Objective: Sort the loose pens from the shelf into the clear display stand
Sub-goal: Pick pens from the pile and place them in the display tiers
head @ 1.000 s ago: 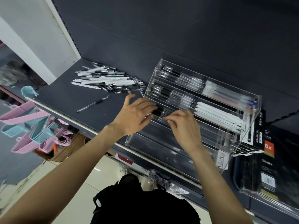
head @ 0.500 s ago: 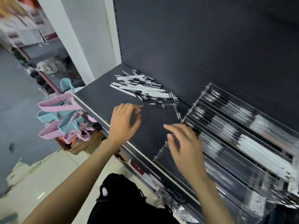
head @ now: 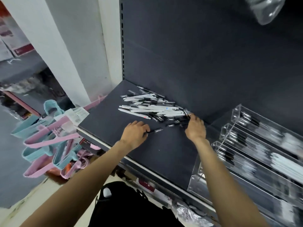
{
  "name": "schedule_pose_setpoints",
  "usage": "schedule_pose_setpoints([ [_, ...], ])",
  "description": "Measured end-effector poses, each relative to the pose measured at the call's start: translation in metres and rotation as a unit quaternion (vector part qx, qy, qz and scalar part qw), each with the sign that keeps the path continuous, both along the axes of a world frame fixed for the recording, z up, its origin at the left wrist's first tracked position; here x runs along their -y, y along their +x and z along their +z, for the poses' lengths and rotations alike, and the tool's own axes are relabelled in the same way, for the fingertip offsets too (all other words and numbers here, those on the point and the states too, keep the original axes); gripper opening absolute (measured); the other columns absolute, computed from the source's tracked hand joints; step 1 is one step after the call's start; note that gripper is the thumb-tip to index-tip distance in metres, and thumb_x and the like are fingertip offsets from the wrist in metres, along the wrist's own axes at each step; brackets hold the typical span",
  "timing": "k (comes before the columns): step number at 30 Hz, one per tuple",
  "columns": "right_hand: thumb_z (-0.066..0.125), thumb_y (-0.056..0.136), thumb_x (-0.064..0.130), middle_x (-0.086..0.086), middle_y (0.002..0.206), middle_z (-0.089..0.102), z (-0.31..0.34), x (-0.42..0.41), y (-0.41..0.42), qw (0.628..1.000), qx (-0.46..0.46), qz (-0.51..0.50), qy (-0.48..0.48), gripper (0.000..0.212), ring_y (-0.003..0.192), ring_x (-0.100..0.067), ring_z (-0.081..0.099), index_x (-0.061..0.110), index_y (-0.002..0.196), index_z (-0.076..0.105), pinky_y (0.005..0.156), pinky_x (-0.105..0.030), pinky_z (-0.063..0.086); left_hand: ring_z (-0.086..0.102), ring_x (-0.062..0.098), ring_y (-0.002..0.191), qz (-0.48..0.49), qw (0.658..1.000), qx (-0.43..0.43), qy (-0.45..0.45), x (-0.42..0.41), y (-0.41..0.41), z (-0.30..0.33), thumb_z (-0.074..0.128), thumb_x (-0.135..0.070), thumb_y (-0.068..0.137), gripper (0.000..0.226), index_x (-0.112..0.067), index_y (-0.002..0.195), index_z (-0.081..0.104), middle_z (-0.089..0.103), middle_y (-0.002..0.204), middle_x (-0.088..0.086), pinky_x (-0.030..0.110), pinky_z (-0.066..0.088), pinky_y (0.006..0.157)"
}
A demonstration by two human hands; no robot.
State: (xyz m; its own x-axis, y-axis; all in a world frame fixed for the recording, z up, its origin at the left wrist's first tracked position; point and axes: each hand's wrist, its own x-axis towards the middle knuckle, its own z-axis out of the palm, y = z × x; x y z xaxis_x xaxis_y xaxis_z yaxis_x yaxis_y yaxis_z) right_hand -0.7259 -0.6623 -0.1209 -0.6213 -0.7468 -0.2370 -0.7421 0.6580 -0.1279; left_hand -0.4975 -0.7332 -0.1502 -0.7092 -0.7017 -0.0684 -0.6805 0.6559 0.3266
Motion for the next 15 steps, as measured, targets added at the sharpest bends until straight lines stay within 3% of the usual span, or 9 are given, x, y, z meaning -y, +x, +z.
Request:
schedule_pose_setpoints([
  [8,0.062,0.087,0.015,-0.009,0.128,0.053,-0.009,0.001,0.0,0.994,-0.062,0.087,0.0,0.039,0.122,-0.028,0.043,0.01,0.124,0.051,0.101,-0.035,0.038,0.055,0.019,0.107,-0.007,0.999,-0.052,0.009,0.018,-0.003,-0.005,0.053,-0.027,0.094,0.02,-0.025,0.112,0.061,0.06,0.112,-0.003,0.029,0.037,0.093],
  [15,0.055,0.092,0.023,-0.008,0.124,0.056,0.0,-0.004,0.006,0.987,-0.084,0.131,0.045,0.031,0.123,-0.025,0.043,0.01,0.12,0.052,0.092,-0.034,0.043,0.052,0.019,0.107,-0.015,0.998,-0.041,0.047,0.019,-0.001,-0.004,0.05,-0.023,0.097,0.018,-0.021,0.112,0.059,0.058,0.11,-0.003,0.035,0.048,0.086],
])
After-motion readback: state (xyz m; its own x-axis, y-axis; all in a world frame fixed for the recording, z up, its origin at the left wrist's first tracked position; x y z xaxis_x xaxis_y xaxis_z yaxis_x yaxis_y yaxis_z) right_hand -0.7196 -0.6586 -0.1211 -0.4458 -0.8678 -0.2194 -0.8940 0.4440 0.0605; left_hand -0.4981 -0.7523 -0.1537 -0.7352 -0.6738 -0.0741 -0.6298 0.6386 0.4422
